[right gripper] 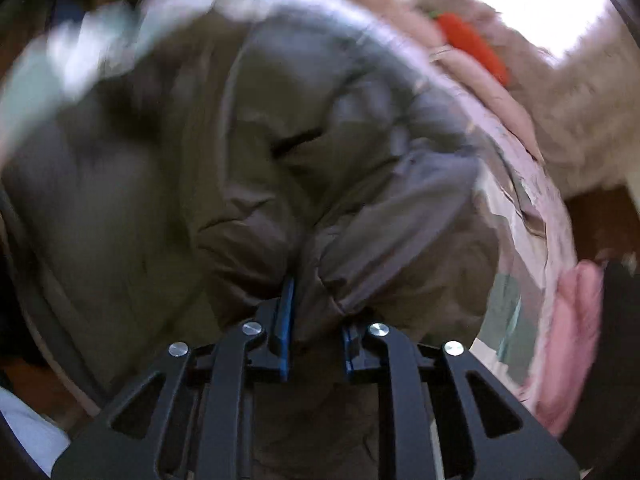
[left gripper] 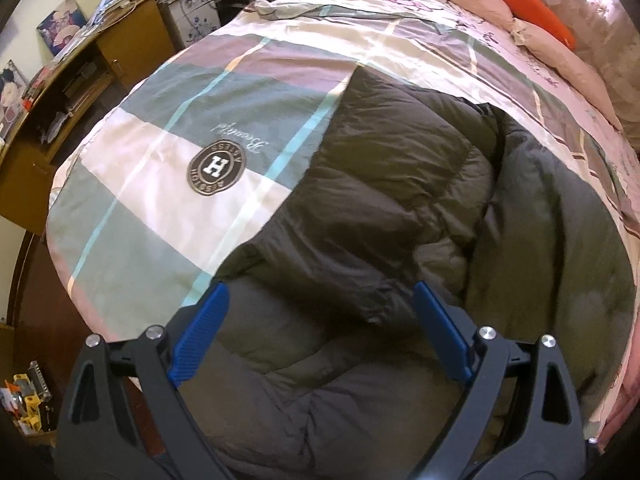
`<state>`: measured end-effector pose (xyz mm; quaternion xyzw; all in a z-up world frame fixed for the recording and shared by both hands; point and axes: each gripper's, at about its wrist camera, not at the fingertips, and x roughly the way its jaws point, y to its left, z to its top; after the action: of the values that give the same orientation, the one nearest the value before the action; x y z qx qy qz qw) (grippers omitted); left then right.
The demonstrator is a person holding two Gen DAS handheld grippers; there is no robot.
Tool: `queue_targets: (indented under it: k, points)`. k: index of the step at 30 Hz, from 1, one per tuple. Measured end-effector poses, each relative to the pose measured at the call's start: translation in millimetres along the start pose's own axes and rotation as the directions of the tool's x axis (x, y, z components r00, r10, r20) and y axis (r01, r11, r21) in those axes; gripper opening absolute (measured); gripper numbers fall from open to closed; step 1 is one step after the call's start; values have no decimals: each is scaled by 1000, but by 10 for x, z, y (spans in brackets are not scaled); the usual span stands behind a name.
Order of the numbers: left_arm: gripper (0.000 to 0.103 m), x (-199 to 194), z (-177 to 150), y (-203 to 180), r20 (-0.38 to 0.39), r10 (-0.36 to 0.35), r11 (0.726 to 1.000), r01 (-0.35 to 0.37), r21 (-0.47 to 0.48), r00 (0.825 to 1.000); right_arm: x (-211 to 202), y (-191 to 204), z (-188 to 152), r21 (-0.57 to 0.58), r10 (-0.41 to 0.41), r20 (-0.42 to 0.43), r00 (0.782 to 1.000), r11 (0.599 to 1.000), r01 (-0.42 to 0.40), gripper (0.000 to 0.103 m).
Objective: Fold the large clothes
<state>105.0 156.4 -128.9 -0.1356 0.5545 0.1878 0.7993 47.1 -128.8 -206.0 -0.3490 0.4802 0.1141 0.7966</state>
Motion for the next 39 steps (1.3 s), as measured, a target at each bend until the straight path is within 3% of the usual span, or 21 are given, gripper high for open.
queue_targets:
  k: [2, 4, 5, 6, 7, 8, 9, 11, 13, 16, 17, 18, 19, 20, 21, 22, 24, 28, 32, 36, 39]
  points:
    - [95, 3, -19, -66, 0, 0, 1000, 0, 23, 1000, 5, -10, 41, -17, -8, 21, 1000, 1000, 8, 24]
    - [95, 10, -33, -129, 0, -3, 999, 3, 41, 1000, -97, -279, 16, 127, 94, 53, 994, 987, -100, 27]
    - [95, 12, -41, -158, 0, -6, 999, 6, 50, 1000, -149, -455, -19, 220, 170, 83, 982, 958, -185, 30]
    - [95, 9, -49, -197, 4, -9, 998, 8, 61, 1000, -191, -613, -61, 290, 244, 115, 963, 919, -268, 39]
    - [95, 3, -55, -231, 7, -10, 997, 10, 71, 1000, -241, -703, -115, 325, 293, 149, 944, 887, -327, 58]
    - [95, -7, -63, -267, 11, -13, 997, 13, 81, 1000, -328, -775, -157, 351, 323, 194, 926, 859, -373, 69]
    - [95, -17, -72, -290, 14, -17, 996, 16, 86, 1000, -427, -873, -224, 366, 332, 253, 909, 837, -408, 90]
    - [95, -37, -93, -343, 20, -25, 995, 22, 97, 1000, -644, -892, -294, 366, 367, 317, 875, 804, -469, 94]
    - [95, -66, -117, -402, 28, -35, 994, 32, 109, 999, -782, -920, -360, 351, 450, 364, 815, 745, -568, 94]
    - [95, -162, -117, -486, 78, -84, 993, 78, 88, 993, -1085, -1034, -386, 359, 427, 500, 753, 690, -629, 94]
    - [95, -219, -103, -556, 106, -130, 989, 122, 80, 986, -1078, -1148, -369, 400, 407, 518, 752, 663, -633, 93]
    - [95, -249, -89, -622, 120, -162, 984, 152, 89, 979, -1009, -1264, -326, 470, 378, 501, 779, 636, -611, 83]
    - [95, -276, -71, -733, 129, -195, 977, 180, 117, 972, -979, -1277, -284, 515, 363, 474, 802, 625, -587, 66]
    - [95, -283, -61, -848, 128, -217, 968, 197, 152, 968, -867, -1333, -239, 576, 347, 433, 832, 603, -552, 58]
    - [95, -268, -62, -997, 121, -240, 957, 213, 199, 963, -787, -1347, -230, 613, 344, 408, 846, 584, -533, 50]
    - [95, -244, -74, -1105, 119, -249, 948, 217, 232, 961, -668, -1372, -195, 644, 355, 387, 851, 556, -525, 49]
    - [91, -107, -109, -1277, 90, -230, 937, 196, 289, 969, -428, -1347, -86, 659, 408, 364, 837, 522, -541, 49]
    - [79, 371, -210, -1395, -69, -105, 925, 123, 358, 992, -61, -1046, 27, 669, 478, 208, 853, 566, -481, 49]
    - [82, 633, -286, -1287, -158, -44, 932, 97, 350, 986, 279, -729, -139, 709, 543, 26, 839, 582, -398, 50]
    - [89, 712, -384, -1283, -159, 21, 916, 45, 400, 987, 338, -563, -174, 693, 542, -37, 840, 619, -369, 50]
    - [79, 571, -382, -1240, -145, -23, 923, 76, 376, 989, 182, -619, -166, 697, 539, 4, 842, 603, -389, 50]
